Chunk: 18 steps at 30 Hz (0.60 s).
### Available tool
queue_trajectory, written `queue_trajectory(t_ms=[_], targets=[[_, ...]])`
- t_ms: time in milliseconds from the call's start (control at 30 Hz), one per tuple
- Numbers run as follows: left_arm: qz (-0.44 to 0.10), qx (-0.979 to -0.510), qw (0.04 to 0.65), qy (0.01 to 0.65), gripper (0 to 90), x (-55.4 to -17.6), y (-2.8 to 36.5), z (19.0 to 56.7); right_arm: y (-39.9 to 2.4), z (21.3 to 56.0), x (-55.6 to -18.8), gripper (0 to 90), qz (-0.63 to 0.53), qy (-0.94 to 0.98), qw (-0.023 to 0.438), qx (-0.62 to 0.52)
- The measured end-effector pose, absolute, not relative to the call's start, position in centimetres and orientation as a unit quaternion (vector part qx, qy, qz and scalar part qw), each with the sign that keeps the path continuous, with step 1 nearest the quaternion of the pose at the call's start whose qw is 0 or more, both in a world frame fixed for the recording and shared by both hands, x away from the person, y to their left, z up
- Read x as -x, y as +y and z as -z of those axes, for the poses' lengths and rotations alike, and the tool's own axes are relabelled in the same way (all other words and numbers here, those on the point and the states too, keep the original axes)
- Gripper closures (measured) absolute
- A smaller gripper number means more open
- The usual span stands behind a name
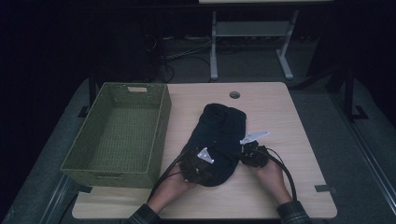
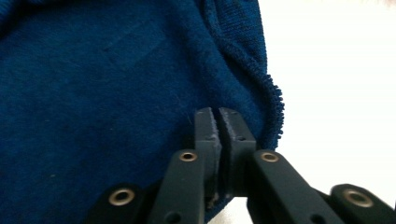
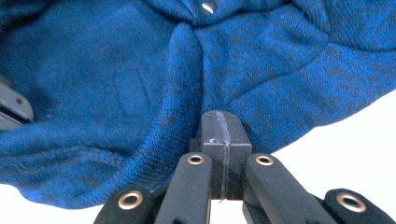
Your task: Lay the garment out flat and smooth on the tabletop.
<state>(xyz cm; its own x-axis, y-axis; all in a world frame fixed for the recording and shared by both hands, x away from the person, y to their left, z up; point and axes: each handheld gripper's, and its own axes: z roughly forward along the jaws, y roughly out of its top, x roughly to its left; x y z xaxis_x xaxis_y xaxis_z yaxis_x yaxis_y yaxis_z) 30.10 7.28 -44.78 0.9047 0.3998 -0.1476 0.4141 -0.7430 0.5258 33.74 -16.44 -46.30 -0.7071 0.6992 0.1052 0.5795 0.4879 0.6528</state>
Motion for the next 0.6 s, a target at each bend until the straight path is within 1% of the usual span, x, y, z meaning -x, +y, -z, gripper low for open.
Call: queue_trajectory(t_ms=[200, 333, 467, 600], targets=[[0.009, -0.930, 0.285, 0.231, 78.0, -30.1, 7.4, 43.7, -16.8, 46.4, -33.6, 90.0, -0.338, 0.859, 0.091, -0.374], [0.000, -0.926, 0.293, 0.239, 77.4, -30.1, 7.5, 43.0, -17.2, 46.4, -33.5, 90.0, -0.339, 0.857, 0.089, -0.377], [-0.019, -0.922, 0.302, 0.241, 81.0, -30.4, 7.9, 42.2, -17.9, 46.4, -33.2, 90.0, -0.336, 0.858, 0.099, -0.375], [-0.033, -0.918, 0.310, 0.247, 89.2, -30.7, 8.2, 41.6, -18.9, 46.4, -32.8, 90.0, -0.332, 0.858, 0.101, -0.379]])
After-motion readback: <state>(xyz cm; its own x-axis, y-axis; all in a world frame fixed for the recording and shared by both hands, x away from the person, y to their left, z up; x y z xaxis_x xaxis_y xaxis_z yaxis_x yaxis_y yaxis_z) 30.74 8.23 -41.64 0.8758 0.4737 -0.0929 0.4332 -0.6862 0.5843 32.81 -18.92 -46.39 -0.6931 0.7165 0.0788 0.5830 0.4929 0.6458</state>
